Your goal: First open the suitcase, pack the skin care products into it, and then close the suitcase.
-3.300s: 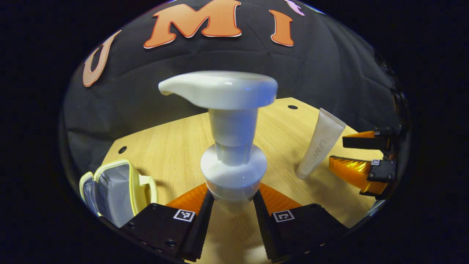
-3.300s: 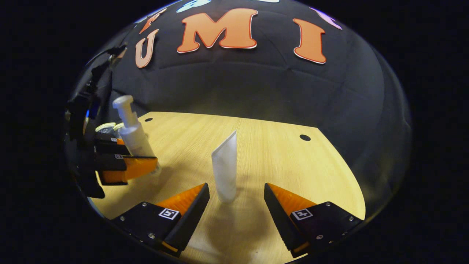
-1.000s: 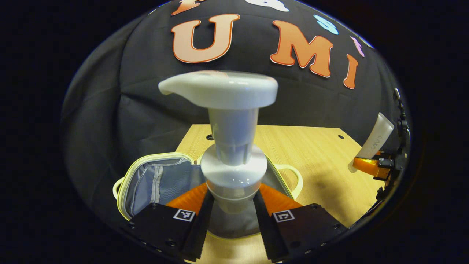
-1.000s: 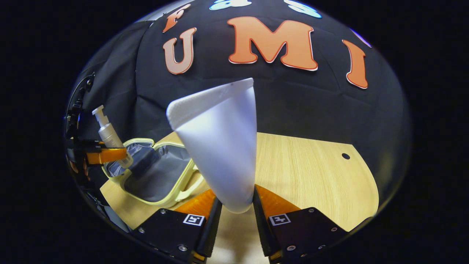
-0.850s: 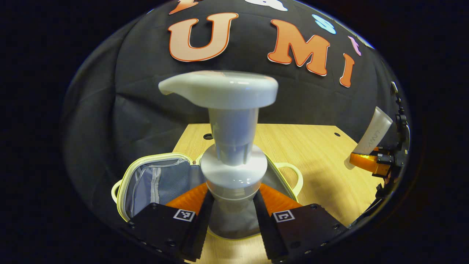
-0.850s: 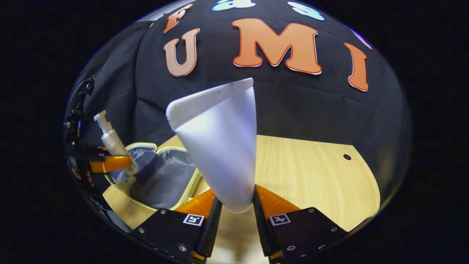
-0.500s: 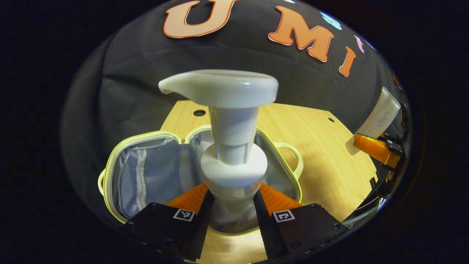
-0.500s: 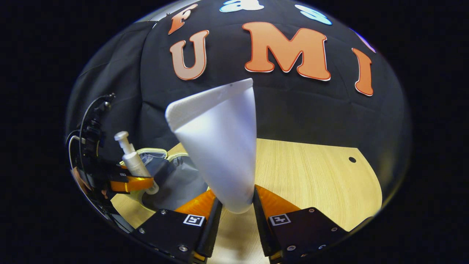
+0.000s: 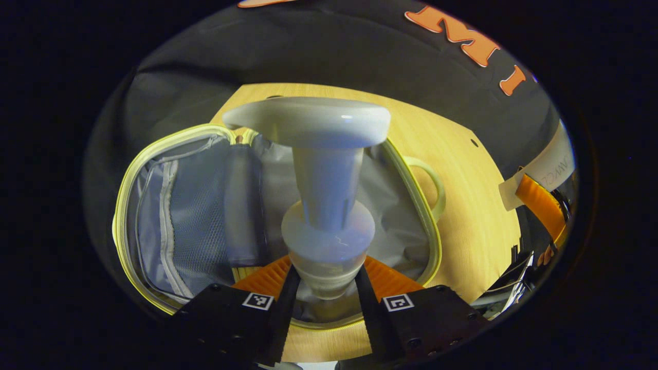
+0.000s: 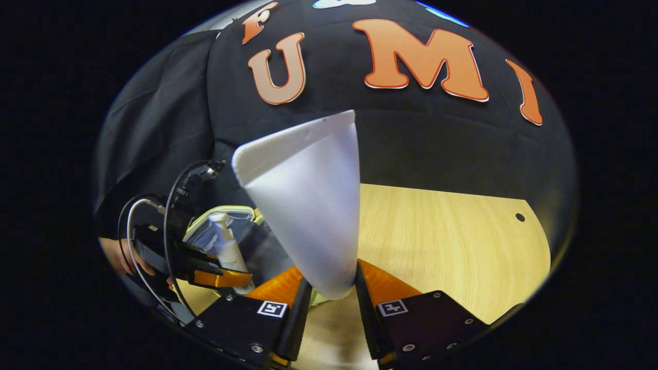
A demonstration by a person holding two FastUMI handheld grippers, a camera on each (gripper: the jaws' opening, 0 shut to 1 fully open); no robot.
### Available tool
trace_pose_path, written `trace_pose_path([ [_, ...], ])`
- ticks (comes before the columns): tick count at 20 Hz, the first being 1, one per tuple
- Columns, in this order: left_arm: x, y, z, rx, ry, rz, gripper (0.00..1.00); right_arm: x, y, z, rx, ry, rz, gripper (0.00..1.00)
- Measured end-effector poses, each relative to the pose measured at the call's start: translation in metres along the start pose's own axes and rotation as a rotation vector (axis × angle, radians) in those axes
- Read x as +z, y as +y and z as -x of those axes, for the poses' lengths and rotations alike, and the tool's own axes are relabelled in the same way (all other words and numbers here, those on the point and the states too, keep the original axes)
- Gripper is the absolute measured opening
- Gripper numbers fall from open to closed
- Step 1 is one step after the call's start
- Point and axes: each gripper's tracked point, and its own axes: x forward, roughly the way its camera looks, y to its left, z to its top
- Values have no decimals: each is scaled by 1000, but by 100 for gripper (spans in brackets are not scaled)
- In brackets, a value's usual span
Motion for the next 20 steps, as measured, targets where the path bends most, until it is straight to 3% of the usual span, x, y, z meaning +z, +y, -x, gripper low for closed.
trace_pose_path([
  [1,-1,1,-3,14,21,2,61,-2,2,-4,11,9,-4,49],
  [4,-1,-2,-10,25,97,1,63,-2,6,-11,40,29,-12,50],
  [13,15,8,-52,111,96,82,63,-11,13,-25,108,79,-48,50],
  [17,33,5,-33,120,-55,122,66,-17,24,-33,156,115,-44,49],
  [19,48,8,-10,152,-141,87,70,-23,34,-45,182,130,-27,50],
  [20,52,14,-5,185,-172,66,78,-25,40,-46,199,145,-31,50],
])
